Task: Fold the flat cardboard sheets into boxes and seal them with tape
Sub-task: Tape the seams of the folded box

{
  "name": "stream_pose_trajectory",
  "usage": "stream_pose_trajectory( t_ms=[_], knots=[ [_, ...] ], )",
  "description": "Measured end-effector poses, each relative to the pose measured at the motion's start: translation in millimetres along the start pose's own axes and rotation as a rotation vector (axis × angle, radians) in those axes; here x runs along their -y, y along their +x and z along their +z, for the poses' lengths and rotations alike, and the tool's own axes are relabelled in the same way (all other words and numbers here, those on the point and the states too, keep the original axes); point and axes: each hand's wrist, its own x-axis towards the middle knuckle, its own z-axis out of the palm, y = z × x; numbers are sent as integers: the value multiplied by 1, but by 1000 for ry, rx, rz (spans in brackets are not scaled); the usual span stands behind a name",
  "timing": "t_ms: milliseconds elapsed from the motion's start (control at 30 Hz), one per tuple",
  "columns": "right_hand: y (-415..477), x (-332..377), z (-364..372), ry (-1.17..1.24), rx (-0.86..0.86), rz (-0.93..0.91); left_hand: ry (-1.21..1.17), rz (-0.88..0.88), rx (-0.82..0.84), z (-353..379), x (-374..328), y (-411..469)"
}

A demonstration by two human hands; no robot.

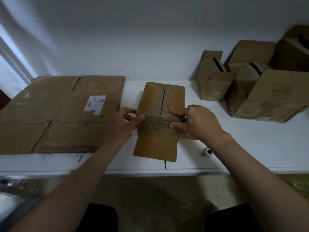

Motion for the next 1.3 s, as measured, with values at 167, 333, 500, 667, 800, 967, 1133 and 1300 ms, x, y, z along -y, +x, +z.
stream_pose_trajectory(
  t_ms=[167, 333, 500, 667, 800, 967, 1133, 1300],
  knots=[
    [2, 2, -1, -19, -9, -14, 118, 58, -30, 14, -7, -4],
    [3, 4, 0, -25, -1, -18, 369, 89, -34, 21, -23, -7],
    [6, 8, 5, 84, 11, -26, 563, 214, -144, 38, -40, -21],
    [5, 4, 5, 222, 68, -86, 752, 391, -81, 53, -39, -16],
    [-9, -18, -6, 464, 150, -33, 822, 278, -67, 58, -32, -14],
    [-27, -35, -1, 648, 85, 78, 760, 128, -48, 64, -44, -15],
    [-33, -33, 4, 684, 38, 94, 819, 108, -92, 69, -42, -14],
    [-25, -25, -6, 437, 54, 113, 848, 155, -135, 71, -39, -13]
  ],
)
